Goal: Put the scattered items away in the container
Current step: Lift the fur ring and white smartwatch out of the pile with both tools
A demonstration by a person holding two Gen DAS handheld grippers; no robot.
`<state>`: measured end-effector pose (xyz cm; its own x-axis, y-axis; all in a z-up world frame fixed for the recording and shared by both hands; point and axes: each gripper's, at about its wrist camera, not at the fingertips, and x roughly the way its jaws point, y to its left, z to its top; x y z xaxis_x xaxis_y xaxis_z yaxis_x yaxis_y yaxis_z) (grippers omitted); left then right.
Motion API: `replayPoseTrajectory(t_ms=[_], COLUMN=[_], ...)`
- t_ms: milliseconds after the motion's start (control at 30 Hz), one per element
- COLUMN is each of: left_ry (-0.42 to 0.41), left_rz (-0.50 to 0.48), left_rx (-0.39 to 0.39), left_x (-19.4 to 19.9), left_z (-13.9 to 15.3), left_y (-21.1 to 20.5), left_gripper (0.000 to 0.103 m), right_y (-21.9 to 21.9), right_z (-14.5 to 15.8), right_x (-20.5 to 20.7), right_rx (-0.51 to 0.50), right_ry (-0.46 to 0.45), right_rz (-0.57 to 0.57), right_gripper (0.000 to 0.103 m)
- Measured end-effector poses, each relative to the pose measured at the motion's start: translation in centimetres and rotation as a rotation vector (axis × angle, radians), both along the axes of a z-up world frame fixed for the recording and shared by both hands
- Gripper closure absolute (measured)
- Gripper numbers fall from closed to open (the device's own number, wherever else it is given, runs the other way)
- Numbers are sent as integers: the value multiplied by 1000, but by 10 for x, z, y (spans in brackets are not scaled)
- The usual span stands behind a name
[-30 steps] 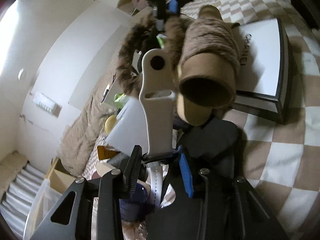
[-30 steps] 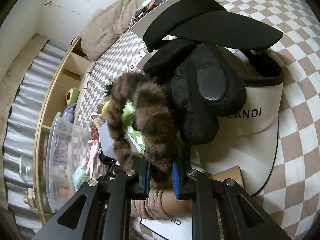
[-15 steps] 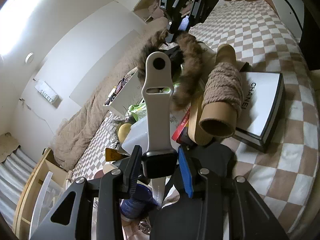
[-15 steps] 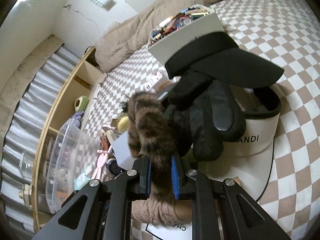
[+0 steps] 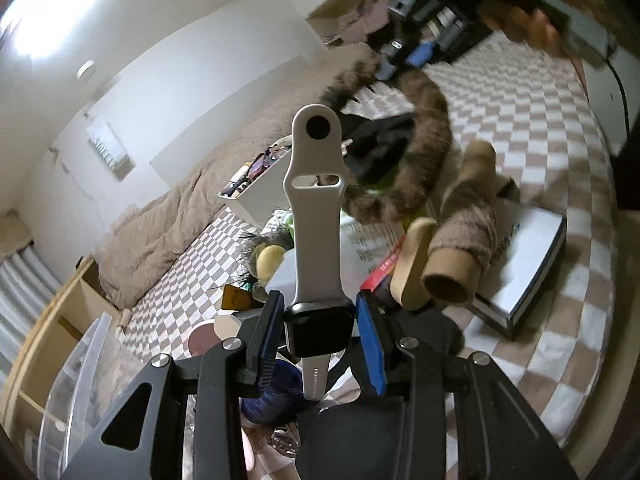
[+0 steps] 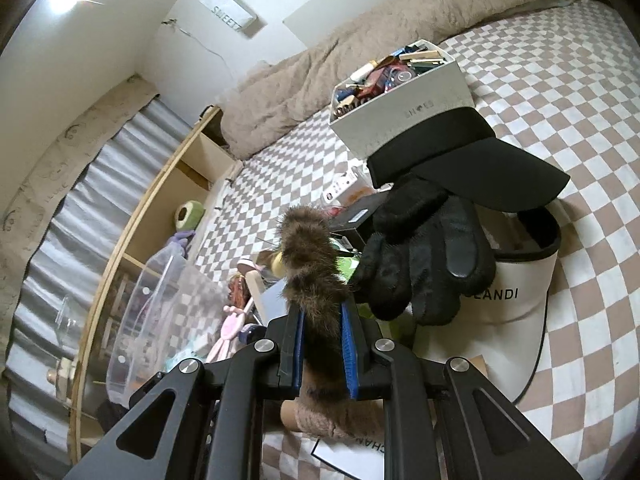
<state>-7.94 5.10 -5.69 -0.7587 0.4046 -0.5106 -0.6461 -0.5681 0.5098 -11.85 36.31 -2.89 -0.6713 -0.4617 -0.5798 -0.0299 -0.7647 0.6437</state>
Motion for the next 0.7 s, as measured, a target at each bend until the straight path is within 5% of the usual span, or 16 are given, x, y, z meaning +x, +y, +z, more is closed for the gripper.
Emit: replayPoseTrajectory(t_ms=[700], left_ry=[-125], left_rz=[159], left_rx=[221], left_x=[-14], left_z=[53], left_y=[-16], left_gripper=[66], right_y=[-1], right_z=[29], right_x=[16], right_rx=[-25], right_ry=[94], right_rz=[-13], right_gripper=[85])
